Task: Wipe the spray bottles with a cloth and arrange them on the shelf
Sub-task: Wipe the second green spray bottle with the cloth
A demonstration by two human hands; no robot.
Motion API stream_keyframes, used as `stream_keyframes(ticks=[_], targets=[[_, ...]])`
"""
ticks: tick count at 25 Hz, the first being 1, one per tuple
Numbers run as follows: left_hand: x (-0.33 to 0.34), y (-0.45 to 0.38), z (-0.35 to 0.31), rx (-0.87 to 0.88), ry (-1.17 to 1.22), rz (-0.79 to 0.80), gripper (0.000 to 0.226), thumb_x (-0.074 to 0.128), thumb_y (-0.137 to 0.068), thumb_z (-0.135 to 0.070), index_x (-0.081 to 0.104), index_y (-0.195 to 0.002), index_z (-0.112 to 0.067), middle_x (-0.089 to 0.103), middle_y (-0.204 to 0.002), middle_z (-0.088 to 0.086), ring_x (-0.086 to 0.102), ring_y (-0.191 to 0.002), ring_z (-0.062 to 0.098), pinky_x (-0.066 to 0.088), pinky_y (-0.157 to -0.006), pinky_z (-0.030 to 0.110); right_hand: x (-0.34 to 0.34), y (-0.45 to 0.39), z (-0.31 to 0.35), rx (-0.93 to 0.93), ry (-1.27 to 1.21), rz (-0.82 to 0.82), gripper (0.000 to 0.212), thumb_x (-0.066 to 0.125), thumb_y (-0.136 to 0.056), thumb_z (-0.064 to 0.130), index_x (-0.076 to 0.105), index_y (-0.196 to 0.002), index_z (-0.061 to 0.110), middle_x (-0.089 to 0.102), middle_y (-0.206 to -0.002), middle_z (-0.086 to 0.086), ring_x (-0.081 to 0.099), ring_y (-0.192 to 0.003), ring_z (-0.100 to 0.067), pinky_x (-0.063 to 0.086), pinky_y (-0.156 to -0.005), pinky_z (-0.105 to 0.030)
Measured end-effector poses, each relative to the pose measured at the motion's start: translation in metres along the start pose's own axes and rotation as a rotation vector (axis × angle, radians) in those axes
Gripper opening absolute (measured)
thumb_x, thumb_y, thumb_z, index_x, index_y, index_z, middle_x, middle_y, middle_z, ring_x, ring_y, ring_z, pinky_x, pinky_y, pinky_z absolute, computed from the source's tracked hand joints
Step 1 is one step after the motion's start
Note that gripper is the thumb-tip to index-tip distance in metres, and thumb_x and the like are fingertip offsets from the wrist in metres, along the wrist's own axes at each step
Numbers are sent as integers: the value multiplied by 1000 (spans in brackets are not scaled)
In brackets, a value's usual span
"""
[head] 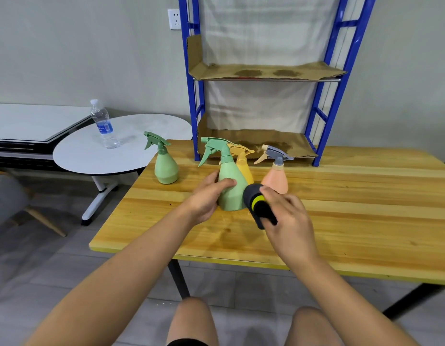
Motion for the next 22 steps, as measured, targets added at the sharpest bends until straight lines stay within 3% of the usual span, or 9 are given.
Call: stream_keyframes(ticks=[3,5,8,13,15,18,22], targets=[[-2,-1,0,8,-29,-60,47,77,-85,-19,56,-127,-13,71,-116,10,71,-103,25,60,-80,36,8,17,20,-308,20,33,59,74,-79,0,60,-136,9,59,-141,-1,56,-125,-21,51,-99,-40],[-2,-2,-2,6,-4,-89,41,79,-84,-19,57,-119,-15,71,-114,12,70,-103,28,60,-85,40,12,20,25,-357,-11,27,51,69,-86,0,59,-136,7,56,-143,-5,50,-135,-21,50,-102,-43],[3,-3,-4,-29,-32,-43,54,80,-83,-24,54,-128,-12,70,-118,14,70,-106,30,59,-86,40,15,23,35,-475,-9,42,43,60,-91,-3,62,-133,7,56,-143,-7,50,-136,-21,50,-100,-43],[3,-1,-10,-94,110,119,56,65,-82,-24,51,-135,-8,65,-129,17,62,-119,33,49,-104,50,13,10,29,-438,-25,76,46,63,-88,-2,62,-133,7,59,-140,-8,56,-130,-23,51,-98,-45],[1,-1,-9,-95,35,162,58,67,-81,-24,53,-135,-10,66,-130,14,62,-121,30,47,-107,48,16,16,32,-508,3,101,44,59,-89,-2,64,-131,8,60,-138,-8,57,-129,-23,52,-97,-44],[-9,-3,-10,-56,-67,69,71,81,-76,-34,48,-138,-22,67,-128,7,65,-118,26,51,-103,48,9,12,22,-476,-24,85,46,62,-87,-2,63,-132,8,58,-141,-6,55,-131,-21,51,-99,-43],[-2,-3,-6,-57,-91,-4,61,83,-76,-33,48,-126,-27,66,-126,10,68,-111,28,55,-97,51,15,11,40,-523,-41,128,45,62,-88,3,62,-133,9,60,-139,-7,56,-130,-22,50,-103,-41]])
Point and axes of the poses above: each hand's wrist, its own y-axis away from the middle knuckle, its own x-axis out of the palm, z = x × y, the point moved 7 cm from there along -y, towards the middle knuckle
